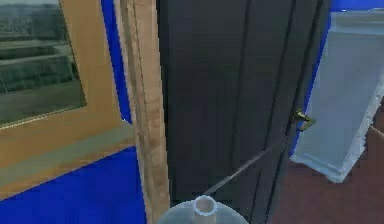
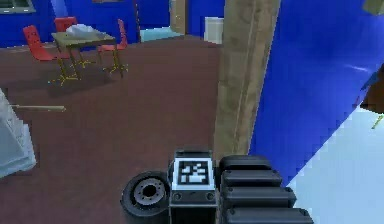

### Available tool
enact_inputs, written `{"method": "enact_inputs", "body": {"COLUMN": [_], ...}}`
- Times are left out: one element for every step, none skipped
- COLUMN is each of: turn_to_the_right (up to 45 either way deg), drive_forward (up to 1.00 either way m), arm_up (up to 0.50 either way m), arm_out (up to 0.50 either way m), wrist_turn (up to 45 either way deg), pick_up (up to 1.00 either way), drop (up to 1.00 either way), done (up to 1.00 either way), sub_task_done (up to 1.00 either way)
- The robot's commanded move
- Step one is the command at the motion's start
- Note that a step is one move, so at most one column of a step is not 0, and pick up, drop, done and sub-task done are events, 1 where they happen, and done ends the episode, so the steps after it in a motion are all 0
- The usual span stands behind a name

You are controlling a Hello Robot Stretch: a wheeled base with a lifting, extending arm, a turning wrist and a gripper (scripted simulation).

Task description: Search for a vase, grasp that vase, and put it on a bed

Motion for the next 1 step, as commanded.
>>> {"method": "enact_inputs", "body": {"turn_to_the_right": [42.0], "drive_forward": [0.00], "arm_up": [0.00], "arm_out": [0.00], "wrist_turn": [0.0], "pick_up": [0.00], "drop": [0.00], "done": [0.00], "sub_task_done": [0.00]}}
